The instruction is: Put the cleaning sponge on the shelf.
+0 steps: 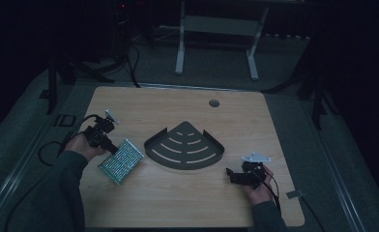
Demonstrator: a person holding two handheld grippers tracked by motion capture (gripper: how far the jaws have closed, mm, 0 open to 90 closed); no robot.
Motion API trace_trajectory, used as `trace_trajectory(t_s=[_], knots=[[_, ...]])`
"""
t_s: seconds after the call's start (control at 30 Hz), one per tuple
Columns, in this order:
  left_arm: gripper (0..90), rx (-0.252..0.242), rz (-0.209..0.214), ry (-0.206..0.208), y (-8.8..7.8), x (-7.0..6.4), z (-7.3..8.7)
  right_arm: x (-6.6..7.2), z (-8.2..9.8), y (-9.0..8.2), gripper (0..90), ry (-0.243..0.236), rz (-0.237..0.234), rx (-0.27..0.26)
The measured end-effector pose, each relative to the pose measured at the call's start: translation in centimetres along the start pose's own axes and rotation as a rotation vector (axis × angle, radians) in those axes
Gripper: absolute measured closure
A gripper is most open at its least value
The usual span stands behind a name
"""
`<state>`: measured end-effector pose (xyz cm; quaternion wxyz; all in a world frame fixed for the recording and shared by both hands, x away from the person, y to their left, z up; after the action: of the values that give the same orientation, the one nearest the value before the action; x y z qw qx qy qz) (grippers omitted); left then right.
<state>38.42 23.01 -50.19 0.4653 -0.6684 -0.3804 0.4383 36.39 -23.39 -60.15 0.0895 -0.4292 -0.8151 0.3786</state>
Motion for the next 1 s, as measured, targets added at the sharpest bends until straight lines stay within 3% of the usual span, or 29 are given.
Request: trace_trajectory(t_s=[1.0], knots=[[90.0,-0.04,-0.003,0.049,-3.1,-2.0,-2.7,0.0,0.0,0.0,13.4,-0.001,0.0,0.0]])
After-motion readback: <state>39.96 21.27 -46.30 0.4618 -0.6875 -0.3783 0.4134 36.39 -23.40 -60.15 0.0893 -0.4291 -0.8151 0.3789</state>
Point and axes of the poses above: each handheld gripper's, and its own axes: y roughly forward along the jaws, z roughly out of its underside, x roughly to its left, the point moved 6 cm from there along y, roughly forward along the jaws, and after that the axes turned 14 degrees about -y, right-handed, at the moved point
